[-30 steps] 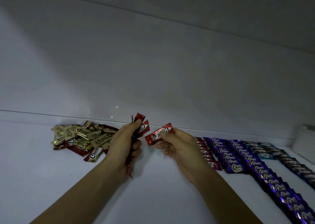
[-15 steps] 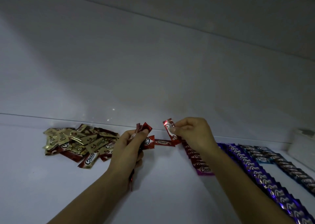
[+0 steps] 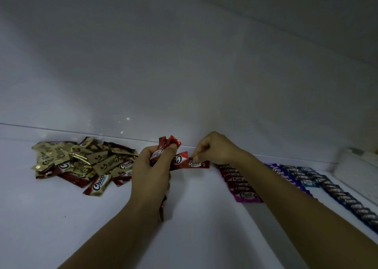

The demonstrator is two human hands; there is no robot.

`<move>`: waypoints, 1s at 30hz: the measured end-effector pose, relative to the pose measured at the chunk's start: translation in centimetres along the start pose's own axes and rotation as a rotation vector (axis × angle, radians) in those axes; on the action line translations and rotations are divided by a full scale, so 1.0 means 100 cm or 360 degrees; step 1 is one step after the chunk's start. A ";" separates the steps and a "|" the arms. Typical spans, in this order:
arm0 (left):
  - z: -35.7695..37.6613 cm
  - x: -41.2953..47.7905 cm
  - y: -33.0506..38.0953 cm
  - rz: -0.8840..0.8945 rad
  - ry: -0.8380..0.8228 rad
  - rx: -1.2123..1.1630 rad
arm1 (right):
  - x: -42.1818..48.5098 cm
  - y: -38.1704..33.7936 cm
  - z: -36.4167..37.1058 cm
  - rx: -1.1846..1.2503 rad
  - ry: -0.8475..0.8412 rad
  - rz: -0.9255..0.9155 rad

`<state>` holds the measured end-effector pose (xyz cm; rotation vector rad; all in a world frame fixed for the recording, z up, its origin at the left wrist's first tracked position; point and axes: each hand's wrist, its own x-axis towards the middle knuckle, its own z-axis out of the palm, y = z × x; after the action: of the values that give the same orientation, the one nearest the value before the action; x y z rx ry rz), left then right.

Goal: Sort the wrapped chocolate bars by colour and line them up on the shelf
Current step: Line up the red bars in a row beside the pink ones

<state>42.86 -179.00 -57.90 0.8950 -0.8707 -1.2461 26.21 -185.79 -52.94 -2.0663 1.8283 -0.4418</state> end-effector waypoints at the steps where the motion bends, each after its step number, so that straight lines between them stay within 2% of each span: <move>1: 0.000 0.000 0.000 -0.0003 0.0006 0.0002 | 0.000 0.000 0.002 -0.0041 0.0018 0.0000; 6: -0.002 0.001 -0.001 -0.0003 0.0011 0.0015 | -0.002 0.009 0.014 -0.0202 0.0159 -0.0032; 11: -0.001 0.001 0.000 0.0005 0.0001 0.0054 | -0.014 0.015 0.016 -0.0310 0.0380 -0.0183; 14: -0.001 -0.001 0.000 0.0018 0.0006 0.0051 | -0.031 0.015 0.014 -0.0001 0.0453 -0.0182; 18: 0.000 -0.001 -0.002 0.0105 0.0032 0.0132 | -0.066 -0.007 0.008 0.0828 0.0126 -0.0110; 23: 0.001 -0.006 -0.006 0.0274 -0.0095 0.0314 | -0.096 -0.035 0.005 0.1014 -0.0038 -0.0221; 30: -0.001 -0.008 -0.001 0.0226 -0.0069 0.0300 | -0.098 -0.035 -0.013 0.1130 0.0242 0.0124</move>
<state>42.86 -178.24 -58.07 0.9405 -1.0810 -1.0762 27.53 -175.71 -50.19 -1.4973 1.5085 -1.0683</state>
